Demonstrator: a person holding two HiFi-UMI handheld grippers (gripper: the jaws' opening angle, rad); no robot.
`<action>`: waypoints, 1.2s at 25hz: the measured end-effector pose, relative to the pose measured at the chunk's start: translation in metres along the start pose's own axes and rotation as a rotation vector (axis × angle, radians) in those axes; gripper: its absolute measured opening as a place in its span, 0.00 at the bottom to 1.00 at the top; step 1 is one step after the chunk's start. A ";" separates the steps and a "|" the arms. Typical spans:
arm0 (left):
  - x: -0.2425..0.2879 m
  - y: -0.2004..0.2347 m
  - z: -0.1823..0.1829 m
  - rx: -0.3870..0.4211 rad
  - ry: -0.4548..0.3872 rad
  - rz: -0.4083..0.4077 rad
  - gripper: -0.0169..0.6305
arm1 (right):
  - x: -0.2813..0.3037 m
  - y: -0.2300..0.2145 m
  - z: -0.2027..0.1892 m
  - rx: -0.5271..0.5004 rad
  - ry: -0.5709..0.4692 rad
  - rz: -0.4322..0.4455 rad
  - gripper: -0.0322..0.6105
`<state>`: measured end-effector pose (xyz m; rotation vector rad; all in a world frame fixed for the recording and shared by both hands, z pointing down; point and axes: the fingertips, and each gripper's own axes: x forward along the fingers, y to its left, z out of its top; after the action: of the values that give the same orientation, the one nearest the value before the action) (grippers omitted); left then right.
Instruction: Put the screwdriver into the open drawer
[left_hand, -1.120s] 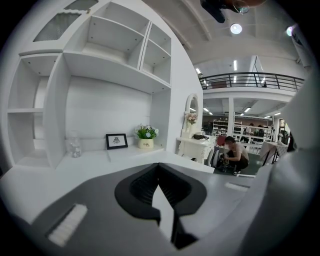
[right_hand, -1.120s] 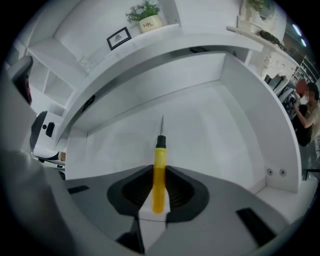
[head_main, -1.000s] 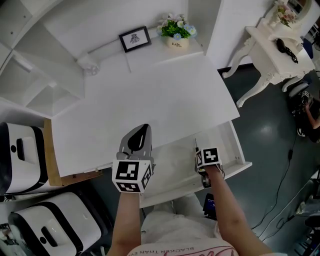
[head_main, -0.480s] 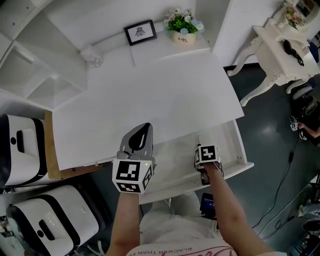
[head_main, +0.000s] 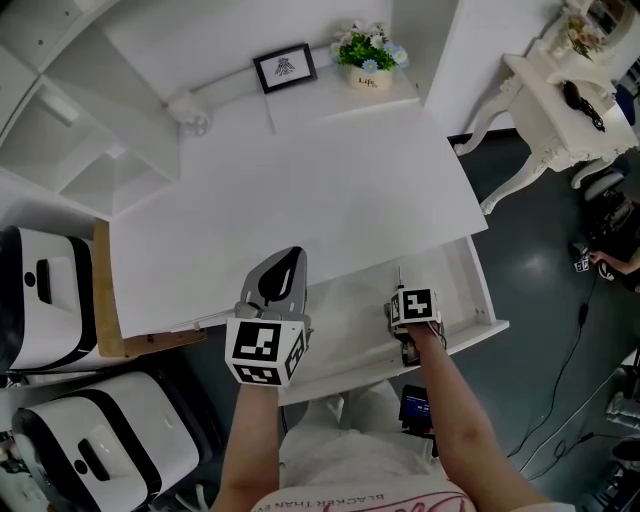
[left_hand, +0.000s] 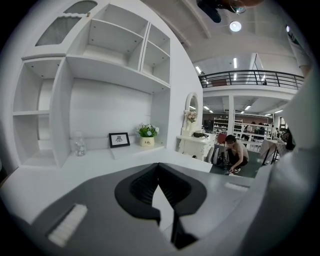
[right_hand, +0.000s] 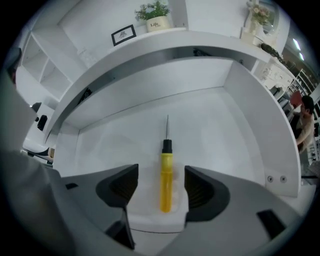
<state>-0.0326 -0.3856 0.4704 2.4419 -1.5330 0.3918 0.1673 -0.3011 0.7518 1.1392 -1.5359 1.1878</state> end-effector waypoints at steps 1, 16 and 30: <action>-0.001 -0.001 0.001 0.001 -0.002 -0.005 0.04 | -0.002 0.001 0.001 -0.001 -0.007 0.002 0.48; -0.015 -0.015 0.025 0.030 -0.065 -0.048 0.04 | -0.059 0.010 0.022 -0.026 -0.150 0.037 0.51; -0.033 -0.035 0.067 0.070 -0.170 -0.079 0.04 | -0.137 0.018 0.045 -0.091 -0.346 0.060 0.47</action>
<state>-0.0077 -0.3655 0.3940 2.6406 -1.5045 0.2314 0.1741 -0.3223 0.6077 1.2944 -1.8753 0.9828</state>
